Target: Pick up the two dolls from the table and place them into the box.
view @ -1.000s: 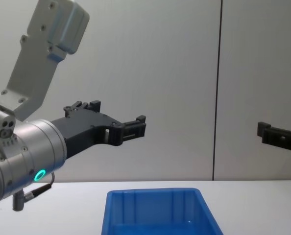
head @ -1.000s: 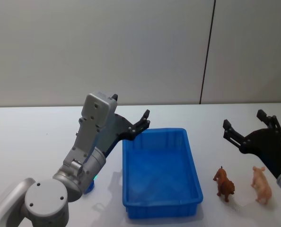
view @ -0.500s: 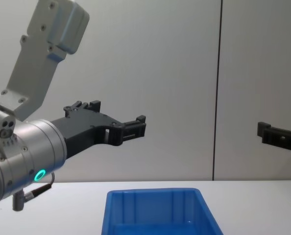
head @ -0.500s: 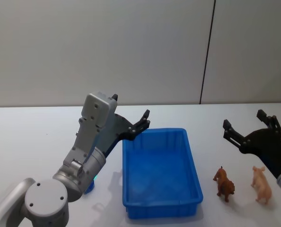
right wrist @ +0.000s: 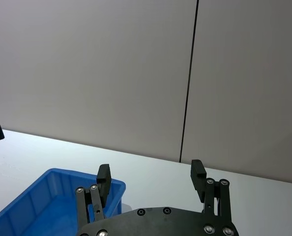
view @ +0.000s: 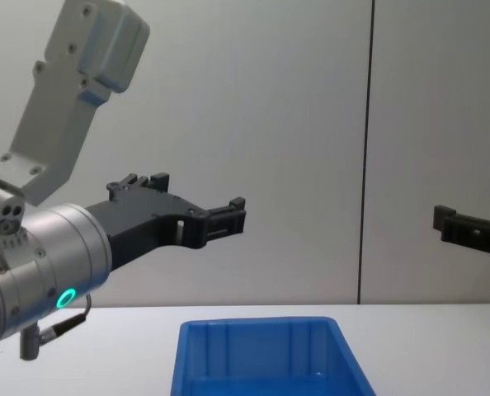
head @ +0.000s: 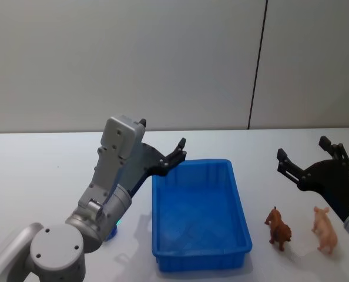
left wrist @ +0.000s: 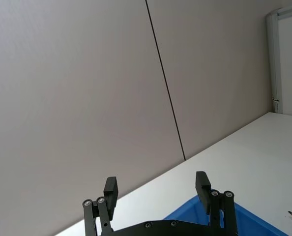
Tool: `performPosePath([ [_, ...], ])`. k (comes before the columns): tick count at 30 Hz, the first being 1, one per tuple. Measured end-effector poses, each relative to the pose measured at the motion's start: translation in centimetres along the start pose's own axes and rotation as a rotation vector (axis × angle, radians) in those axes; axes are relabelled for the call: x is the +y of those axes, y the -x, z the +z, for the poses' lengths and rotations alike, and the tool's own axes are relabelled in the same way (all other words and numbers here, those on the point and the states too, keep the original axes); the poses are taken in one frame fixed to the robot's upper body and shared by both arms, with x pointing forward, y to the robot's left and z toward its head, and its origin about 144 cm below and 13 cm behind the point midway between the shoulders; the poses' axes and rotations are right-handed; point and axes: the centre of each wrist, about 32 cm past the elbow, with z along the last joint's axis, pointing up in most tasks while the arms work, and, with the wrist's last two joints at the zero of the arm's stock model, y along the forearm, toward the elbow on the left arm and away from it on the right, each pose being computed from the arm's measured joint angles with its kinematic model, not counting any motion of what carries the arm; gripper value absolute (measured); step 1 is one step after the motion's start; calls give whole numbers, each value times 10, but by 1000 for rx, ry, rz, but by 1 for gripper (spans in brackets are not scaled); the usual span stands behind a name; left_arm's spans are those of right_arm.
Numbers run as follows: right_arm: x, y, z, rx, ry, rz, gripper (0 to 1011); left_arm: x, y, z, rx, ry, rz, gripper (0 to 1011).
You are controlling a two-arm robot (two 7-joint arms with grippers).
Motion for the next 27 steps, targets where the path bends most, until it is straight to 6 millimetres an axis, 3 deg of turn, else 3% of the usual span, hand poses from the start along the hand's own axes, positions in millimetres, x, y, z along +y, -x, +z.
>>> performPosePath([
  [27,0,0,0,0,0,0,1003,50,4,1,212,-283,101,1001],
])
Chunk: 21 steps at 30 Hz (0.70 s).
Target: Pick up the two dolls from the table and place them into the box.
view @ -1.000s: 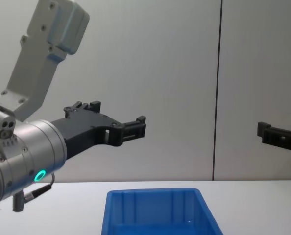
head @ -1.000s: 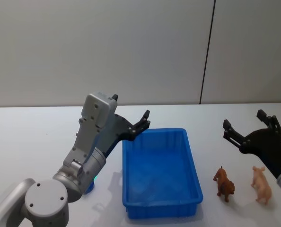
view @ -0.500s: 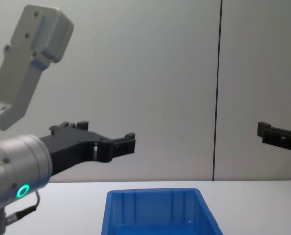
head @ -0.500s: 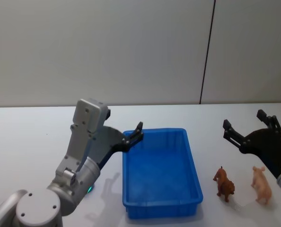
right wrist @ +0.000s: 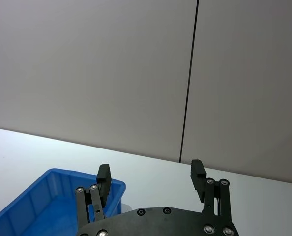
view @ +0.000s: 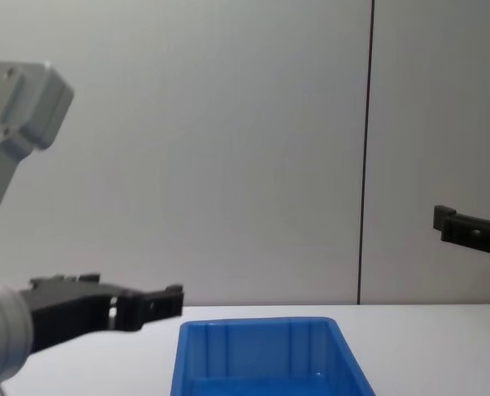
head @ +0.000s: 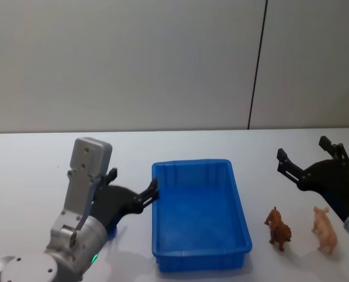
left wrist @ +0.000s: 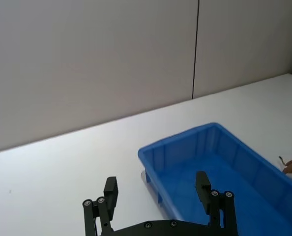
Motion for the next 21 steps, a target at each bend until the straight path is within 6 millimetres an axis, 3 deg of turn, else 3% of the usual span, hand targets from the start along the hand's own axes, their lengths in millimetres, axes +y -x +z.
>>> performPosePath([
  [12,0,0,0,0,0,0,1003,9,-15,-10,81,-163,52,1001],
  [21,0,0,0,0,0,0,1003,0,-41,-23,123,-308,74,1001],
])
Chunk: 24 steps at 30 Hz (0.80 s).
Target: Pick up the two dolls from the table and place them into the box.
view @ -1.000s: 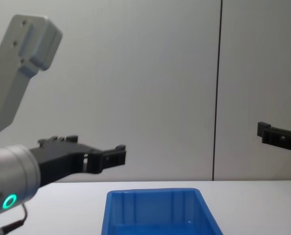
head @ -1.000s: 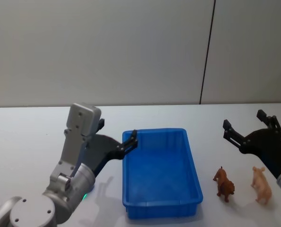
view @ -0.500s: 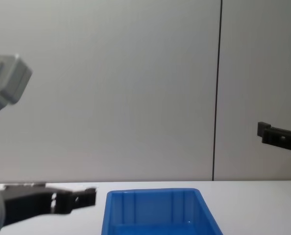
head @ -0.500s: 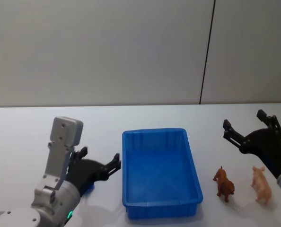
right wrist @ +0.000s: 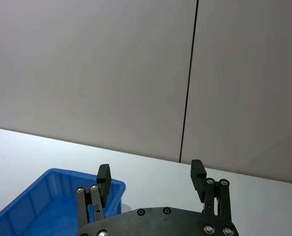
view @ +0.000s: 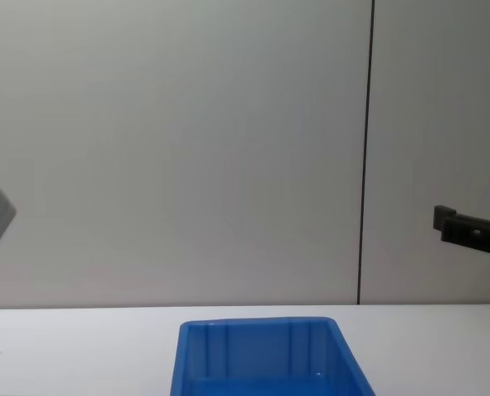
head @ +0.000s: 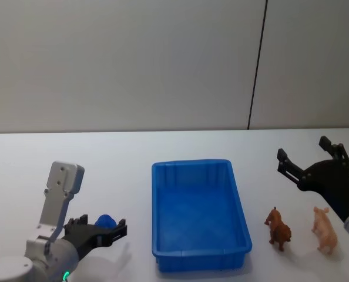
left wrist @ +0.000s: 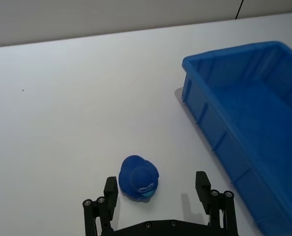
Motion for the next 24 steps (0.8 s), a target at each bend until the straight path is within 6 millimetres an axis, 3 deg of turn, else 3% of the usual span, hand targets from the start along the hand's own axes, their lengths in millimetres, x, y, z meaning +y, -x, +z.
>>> performPosePath([
  [12,0,0,0,0,0,0,1003,-33,-33,-5,25,-97,-24,1001],
  [24,0,0,0,0,0,0,1003,-53,-47,-4,31,-127,-49,994],
])
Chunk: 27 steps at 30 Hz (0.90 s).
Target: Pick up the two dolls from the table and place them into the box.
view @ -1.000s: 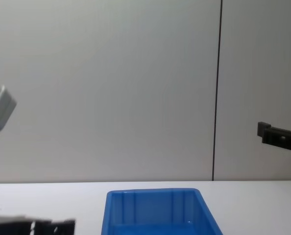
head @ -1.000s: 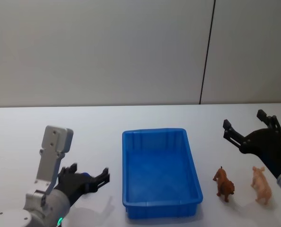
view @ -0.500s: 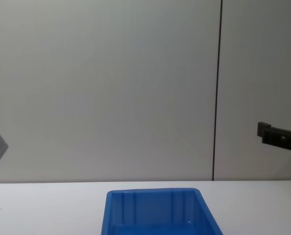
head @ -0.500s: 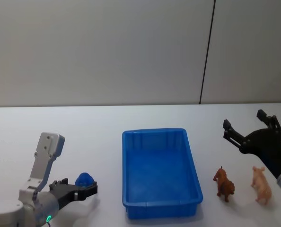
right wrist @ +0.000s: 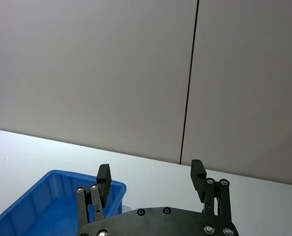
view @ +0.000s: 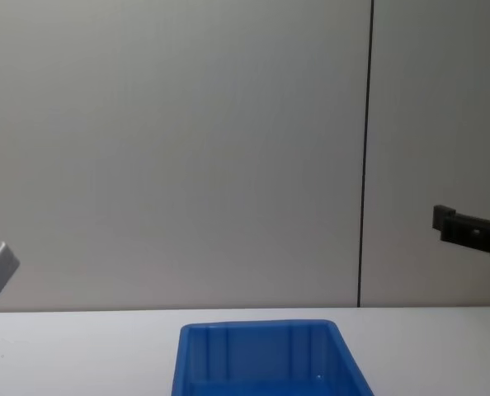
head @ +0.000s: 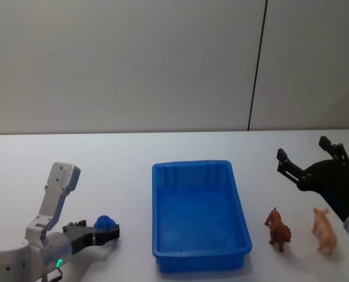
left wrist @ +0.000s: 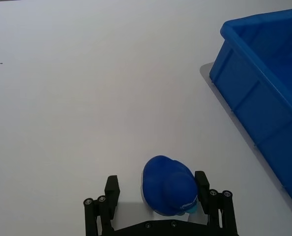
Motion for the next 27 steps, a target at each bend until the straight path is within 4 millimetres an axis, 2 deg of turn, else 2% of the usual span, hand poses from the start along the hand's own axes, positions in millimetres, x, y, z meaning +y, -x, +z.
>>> performPosePath([
  [10,0,0,0,0,0,0,1003,-8,-6,1,1,-16,-5,774],
  [16,0,0,0,0,0,0,1003,-10,-8,1,2,-22,-6,603],
  [27,0,0,0,0,0,0,1003,-11,-9,1,1,-27,-9,524],
])
